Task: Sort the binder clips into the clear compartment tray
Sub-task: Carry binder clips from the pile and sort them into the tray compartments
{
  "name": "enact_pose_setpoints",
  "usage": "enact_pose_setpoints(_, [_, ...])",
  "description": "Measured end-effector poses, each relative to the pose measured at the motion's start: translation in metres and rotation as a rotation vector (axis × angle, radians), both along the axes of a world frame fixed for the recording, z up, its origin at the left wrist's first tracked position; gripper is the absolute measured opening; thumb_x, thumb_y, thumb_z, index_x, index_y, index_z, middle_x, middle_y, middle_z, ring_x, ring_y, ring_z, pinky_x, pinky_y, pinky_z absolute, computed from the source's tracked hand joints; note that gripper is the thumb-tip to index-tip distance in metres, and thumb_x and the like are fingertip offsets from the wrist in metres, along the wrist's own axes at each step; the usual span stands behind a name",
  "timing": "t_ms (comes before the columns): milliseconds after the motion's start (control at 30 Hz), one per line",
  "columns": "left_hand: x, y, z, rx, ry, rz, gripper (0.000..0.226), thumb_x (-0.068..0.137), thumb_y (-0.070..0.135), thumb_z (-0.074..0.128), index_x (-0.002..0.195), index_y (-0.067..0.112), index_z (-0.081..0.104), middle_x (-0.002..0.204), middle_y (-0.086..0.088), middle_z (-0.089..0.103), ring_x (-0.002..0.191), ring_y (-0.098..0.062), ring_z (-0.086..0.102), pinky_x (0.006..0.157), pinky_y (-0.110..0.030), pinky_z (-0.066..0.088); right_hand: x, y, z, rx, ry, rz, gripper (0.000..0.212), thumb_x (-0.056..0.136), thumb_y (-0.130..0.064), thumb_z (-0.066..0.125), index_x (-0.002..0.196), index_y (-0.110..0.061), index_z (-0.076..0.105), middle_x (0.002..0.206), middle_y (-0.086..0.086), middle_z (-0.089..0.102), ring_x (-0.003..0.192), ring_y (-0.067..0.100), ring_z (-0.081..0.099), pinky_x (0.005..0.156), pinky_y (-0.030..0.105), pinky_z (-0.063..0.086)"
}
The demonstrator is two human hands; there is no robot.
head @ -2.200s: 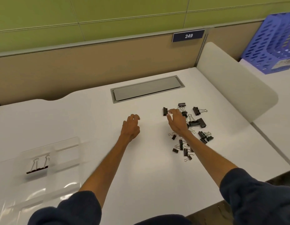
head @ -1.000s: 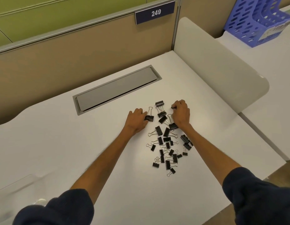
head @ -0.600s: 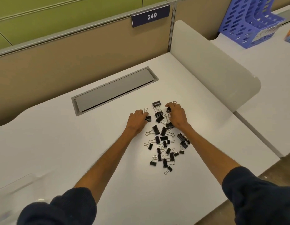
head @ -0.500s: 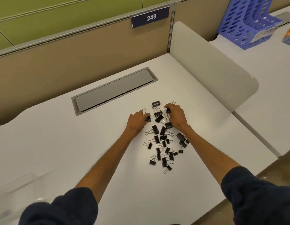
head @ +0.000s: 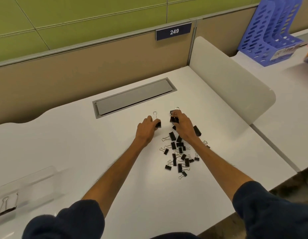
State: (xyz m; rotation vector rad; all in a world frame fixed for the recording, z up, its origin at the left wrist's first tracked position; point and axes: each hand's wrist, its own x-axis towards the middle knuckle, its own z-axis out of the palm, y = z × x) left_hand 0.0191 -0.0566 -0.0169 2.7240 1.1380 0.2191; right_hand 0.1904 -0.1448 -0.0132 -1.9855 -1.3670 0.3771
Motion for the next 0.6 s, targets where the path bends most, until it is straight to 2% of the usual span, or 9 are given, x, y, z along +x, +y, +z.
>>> enact_pose_setpoints(67, [-0.011, 0.0, 0.007, 0.004, -0.011, 0.026, 0.033, 0.095, 0.022, 0.057, 0.128, 0.024, 0.052, 0.11, -0.009, 0.054, 0.09, -0.023, 0.053, 0.078, -0.036, 0.053, -0.013, 0.003, 0.008, 0.021, 0.017, 0.029, 0.05, 0.085, 0.005, 0.061, 0.122, -0.024, 0.044, 0.122, 0.006, 0.064, 0.108, 0.026, 0.061, 0.089, 0.042, 0.053])
enact_pose_setpoints(300, [-0.076, 0.003, 0.026, 0.026, -0.028, 0.114, 0.031, 0.095, 0.022, 0.058, 0.125, 0.024, 0.053, 0.107, -0.009, 0.053, 0.086, -0.023, 0.053, 0.076, -0.035, 0.053, -0.064, 0.016, 0.029, 0.044, -0.001, 0.143, 0.05, 0.085, 0.002, 0.065, 0.125, -0.017, 0.042, 0.118, 0.009, 0.067, 0.104, 0.027, 0.066, 0.083, 0.033, 0.054])
enact_pose_setpoints(600, [-0.187, 0.011, 0.044, 0.045, -0.013, 0.224, 0.031, 0.094, 0.02, 0.058, 0.124, 0.023, 0.054, 0.105, -0.01, 0.053, 0.083, -0.023, 0.053, 0.073, -0.033, 0.05, -0.166, 0.04, 0.04, 0.047, 0.024, 0.264, 0.043, 0.089, -0.002, 0.063, 0.123, -0.018, 0.043, 0.119, 0.01, 0.067, 0.103, 0.027, 0.066, 0.091, 0.041, 0.055])
